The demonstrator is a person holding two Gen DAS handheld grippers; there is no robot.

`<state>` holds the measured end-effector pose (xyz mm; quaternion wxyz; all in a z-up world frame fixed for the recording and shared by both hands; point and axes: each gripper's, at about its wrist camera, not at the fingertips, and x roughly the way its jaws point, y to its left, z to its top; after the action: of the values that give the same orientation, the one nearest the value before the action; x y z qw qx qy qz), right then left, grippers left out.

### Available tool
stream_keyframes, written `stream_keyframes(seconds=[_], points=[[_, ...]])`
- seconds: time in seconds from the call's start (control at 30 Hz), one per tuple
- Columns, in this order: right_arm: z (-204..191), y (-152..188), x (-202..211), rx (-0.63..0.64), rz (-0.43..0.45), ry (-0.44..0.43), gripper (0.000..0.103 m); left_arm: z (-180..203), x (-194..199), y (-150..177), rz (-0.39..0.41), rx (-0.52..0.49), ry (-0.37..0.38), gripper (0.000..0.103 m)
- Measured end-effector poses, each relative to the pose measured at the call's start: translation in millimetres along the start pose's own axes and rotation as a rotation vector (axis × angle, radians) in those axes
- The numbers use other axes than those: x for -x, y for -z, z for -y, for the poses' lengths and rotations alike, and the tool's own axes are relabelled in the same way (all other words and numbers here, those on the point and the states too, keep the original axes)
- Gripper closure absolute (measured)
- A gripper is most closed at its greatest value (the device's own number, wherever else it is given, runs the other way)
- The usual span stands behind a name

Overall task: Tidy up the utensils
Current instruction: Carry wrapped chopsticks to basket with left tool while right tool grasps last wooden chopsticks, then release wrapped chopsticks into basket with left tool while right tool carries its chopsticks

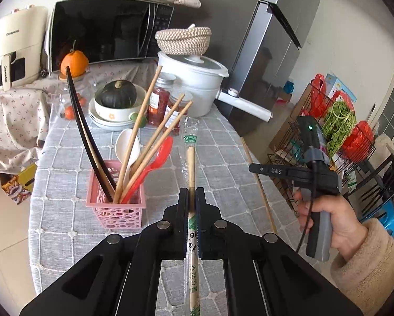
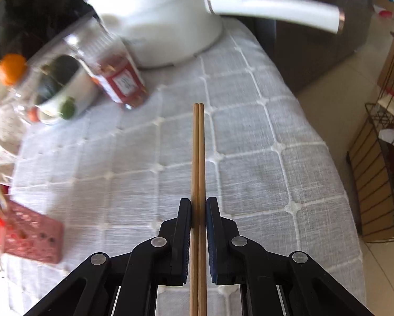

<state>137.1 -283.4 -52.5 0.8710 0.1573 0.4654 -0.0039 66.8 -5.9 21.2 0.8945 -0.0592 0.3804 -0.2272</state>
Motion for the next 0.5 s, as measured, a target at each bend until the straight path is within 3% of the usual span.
stream_keyframes(seconds=[0.17, 0.37, 0.5], points=[[-15, 11, 44, 0.041, 0.083, -0.093, 0.093, -18, 27, -16, 0.163, 0.088, -0.034, 0.099], [-35, 22, 71, 0.108, 0.174, -0.179, 0.093, -31, 44, -30, 0.441, 0.074, -0.147, 0.099], [-37, 22, 74, 0.084, 0.199, -0.215, 0.093, -38, 35, -34, 0.535, 0.065, -0.215, 0.099]])
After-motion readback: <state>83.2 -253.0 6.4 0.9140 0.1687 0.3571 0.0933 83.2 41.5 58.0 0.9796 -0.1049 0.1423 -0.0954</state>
